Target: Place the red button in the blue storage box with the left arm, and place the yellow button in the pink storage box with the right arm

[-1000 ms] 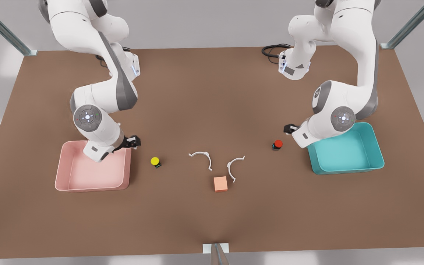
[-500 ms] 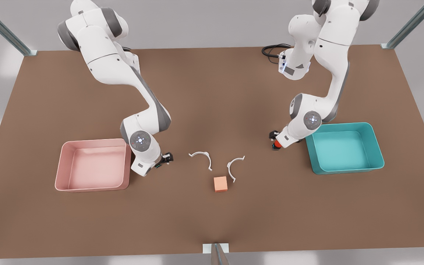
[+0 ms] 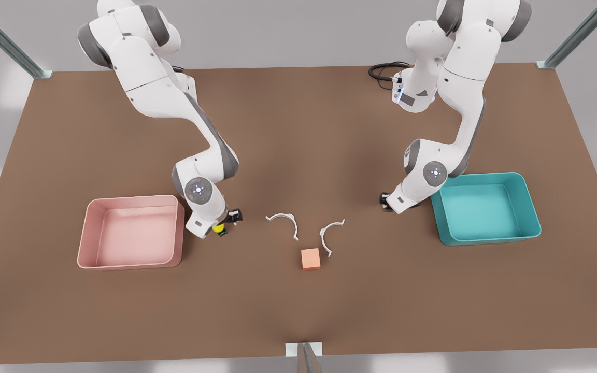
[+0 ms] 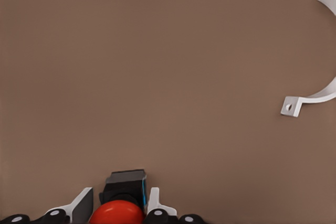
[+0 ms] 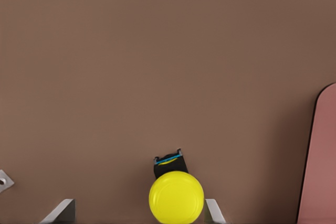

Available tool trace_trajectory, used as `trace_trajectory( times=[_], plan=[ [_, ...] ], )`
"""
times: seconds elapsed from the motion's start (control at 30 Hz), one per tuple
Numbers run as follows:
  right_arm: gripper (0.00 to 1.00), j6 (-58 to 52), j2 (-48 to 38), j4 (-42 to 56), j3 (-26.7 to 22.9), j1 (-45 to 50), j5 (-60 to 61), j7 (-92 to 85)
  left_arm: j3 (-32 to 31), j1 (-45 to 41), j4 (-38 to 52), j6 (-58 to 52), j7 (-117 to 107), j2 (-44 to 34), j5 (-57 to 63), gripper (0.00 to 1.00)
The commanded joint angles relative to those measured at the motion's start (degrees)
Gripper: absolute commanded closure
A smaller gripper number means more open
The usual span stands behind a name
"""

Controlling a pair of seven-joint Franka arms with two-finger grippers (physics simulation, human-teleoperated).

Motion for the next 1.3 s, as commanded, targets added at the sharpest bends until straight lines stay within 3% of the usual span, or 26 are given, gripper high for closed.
trace_trajectory(
  times=[0.0,0.07,0.17,0.3,0.4,0.6,0.67,0.77,0.83,0.87,1.0,1.07,1.2,1.27],
  plan=[
    [0.24,3.34,-0.08,-0.42,0.0,-0.09,0.06,1.83,-0.02,0.02,-0.02,0.73,-0.62,-0.02,0.09,0.4],
    [0.23,4.04,0.09,-0.42,0.0,-0.45,0.06,1.83,-0.02,0.02,0.07,0.73,-0.62,-0.11,0.09,0.45],
    [0.12,5.44,0.45,-1.29,-0.08,-1.24,-0.03,1.48,-0.02,0.02,0.07,0.46,-0.62,-0.28,0.09,0.47],
    [0.12,10.1,0.53,-4.73,-0.08,-1.85,-0.03,1.13,0.07,0.02,0.95,-0.94,-0.88,-1.95,0.17,0.48],
    [0.12,10.28,1.32,-5.25,-0.08,-1.68,-0.03,1.04,0.68,0.73,6.66,-12.71,0.08,-4.68,0.7,0.49],
    [0.13,16.87,4.84,-4.9,-0.08,-1.94,-0.03,1.04,16.23,0.81,13.87,-32.4,23.97,-9.33,0.35,0.49],
    [0.2,16.87,4.93,-5.08,-0.08,-1.68,-0.12,1.04,20.19,0.81,13.87,-33.72,30.4,-9.07,0.17,0.49],
    [0.44,16.87,4.84,-5.17,-0.08,-1.76,-0.03,1.04,21.86,3.8,13.78,-35.22,38.66,-6.0,0.17,0.44],
    [0.51,16.87,4.84,-5.08,-0.08,-1.76,-0.03,1.04,21.86,5.38,13.87,-34.61,41.22,-4.41,0.09,0.31],
    [0.52,16.78,4.84,-5.17,-0.08,-1.76,-0.03,1.04,21.86,5.3,13.87,-34.43,41.13,-3.89,0.0,0.0],
    [0.53,14.24,1.94,-4.99,-0.08,-1.76,-0.03,0.95,21.6,4.68,16.15,-35.66,35.88,-4.76,-0.44,0.0],
    [0.53,12.04,-1.13,-4.9,-0.08,-1.85,-0.03,0.95,21.51,0.64,26.43,-44.18,23.56,-4.68,-0.27,0.0],
    [0.53,6.41,-6.23,-3.41,-0.17,-5.02,-0.03,-3.35,21.43,-1.47,43.13,-45.93,10.55,-5.2,-0.27,0.0],
    [0.53,3.86,-7.99,-3.5,-0.08,-8.79,0.06,-9.85,21.25,-2.88,46.74,-48.67,4.48,-6.25,0.53,0.0]
  ],
)
